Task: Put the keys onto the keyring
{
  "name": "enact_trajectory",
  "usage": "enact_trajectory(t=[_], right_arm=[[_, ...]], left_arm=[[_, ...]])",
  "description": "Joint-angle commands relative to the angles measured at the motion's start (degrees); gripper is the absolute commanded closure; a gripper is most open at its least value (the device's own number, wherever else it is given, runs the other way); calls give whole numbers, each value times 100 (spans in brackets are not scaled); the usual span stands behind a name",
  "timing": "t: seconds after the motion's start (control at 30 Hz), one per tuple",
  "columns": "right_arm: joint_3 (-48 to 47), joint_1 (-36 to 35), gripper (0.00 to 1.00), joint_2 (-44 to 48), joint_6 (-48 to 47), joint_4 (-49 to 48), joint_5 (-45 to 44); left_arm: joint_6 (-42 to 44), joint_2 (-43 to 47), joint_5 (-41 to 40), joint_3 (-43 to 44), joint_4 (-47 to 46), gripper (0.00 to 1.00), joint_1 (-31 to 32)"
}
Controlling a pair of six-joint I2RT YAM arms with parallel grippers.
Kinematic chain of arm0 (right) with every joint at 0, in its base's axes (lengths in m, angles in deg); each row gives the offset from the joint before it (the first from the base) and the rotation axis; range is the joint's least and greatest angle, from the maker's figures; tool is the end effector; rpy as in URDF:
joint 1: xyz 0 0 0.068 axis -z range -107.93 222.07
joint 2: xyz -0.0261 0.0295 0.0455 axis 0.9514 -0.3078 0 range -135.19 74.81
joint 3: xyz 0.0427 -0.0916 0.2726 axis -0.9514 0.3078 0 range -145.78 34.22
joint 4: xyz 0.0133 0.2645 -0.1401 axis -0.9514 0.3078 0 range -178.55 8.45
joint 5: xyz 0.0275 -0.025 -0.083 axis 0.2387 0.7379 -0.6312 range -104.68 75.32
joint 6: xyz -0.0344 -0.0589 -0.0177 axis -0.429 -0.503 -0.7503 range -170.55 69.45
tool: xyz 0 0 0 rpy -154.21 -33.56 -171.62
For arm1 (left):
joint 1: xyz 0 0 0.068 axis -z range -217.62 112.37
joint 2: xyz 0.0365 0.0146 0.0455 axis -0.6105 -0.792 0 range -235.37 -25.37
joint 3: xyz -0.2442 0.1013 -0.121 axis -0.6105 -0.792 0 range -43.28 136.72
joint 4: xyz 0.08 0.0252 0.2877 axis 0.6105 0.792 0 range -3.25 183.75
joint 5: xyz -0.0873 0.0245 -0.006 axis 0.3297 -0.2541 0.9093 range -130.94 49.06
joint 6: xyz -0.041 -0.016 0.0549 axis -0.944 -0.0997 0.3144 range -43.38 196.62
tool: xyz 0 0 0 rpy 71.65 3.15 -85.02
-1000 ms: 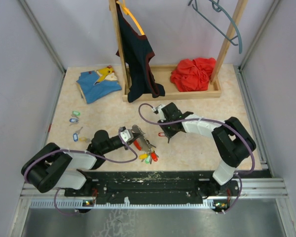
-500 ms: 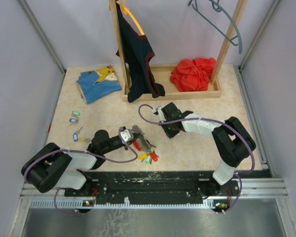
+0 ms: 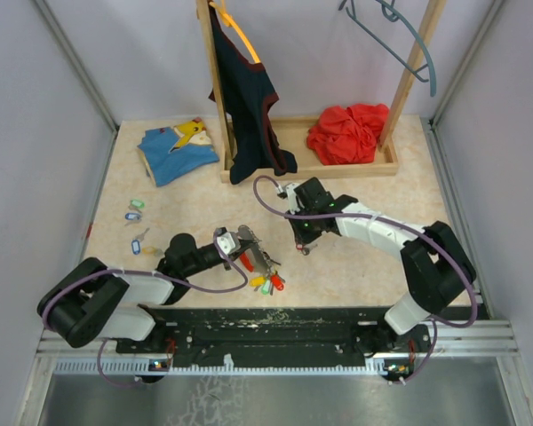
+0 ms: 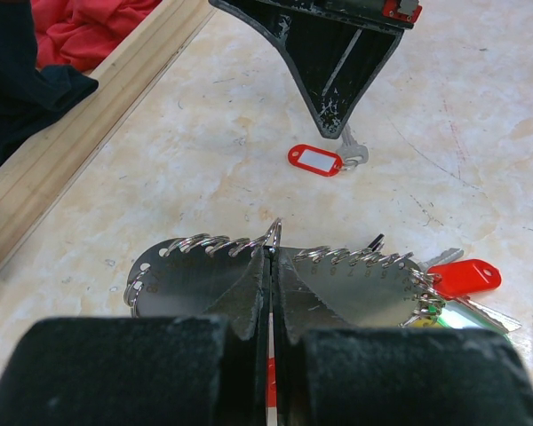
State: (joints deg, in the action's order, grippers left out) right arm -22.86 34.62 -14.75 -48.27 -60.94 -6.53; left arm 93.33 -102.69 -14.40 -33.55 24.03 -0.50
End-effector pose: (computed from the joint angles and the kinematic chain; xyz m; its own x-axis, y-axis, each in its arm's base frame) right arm 0.2778 0.2231 0.1797 -0.7138 -0.4971 -0.4933 -0.6302 0.7633 0.1426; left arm 0.1817 -0.1699 0.1375 0.1926 0.1768 -0.9652 0.8767 0.4110 0.2502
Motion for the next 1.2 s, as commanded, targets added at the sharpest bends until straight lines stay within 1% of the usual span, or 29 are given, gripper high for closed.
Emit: enact_trajectory(t=[0.0, 0.03, 0.07, 0.13, 0.2, 0.33, 0.47, 0.67, 0.8, 1.07, 1.17], right_arm=[[12, -43, 100, 158, 176, -274, 210], [18, -48, 100, 130, 153, -272, 149], [40, -68, 97, 114, 120, -286, 101], [135, -144, 88, 129, 30, -335, -125], [199, -220, 81, 115, -46, -363, -381], [166, -377, 73, -19, -61, -382, -656], [2, -570, 69, -271, -36, -265, -1007], [-121, -737, 69, -459, 17, -178, -1288], [-186, -813, 70, -744, 25, -107, -1567], [-226, -846, 79, -898, 2, -58, -1772], [-272, -890, 84, -939, -13, 10, -1885]], left_arm=[[-36, 147, 19, 154, -50, 100, -12], [-36, 147, 10, 152, -48, 100, -12], [-42, 151, 10, 151, -43, 100, -12], [-44, 146, 2, 151, -40, 100, -12], [-45, 139, -1, 156, -47, 100, -17], [-60, 98, 12, 173, -54, 100, -12], [-49, 102, -8, 173, -50, 100, -12], [-62, 103, -9, 169, -52, 100, -13], [-58, 111, -1, 170, -48, 100, -15], [-71, 107, 8, 172, -42, 100, -12], [-66, 111, 9, 173, -44, 100, -12]])
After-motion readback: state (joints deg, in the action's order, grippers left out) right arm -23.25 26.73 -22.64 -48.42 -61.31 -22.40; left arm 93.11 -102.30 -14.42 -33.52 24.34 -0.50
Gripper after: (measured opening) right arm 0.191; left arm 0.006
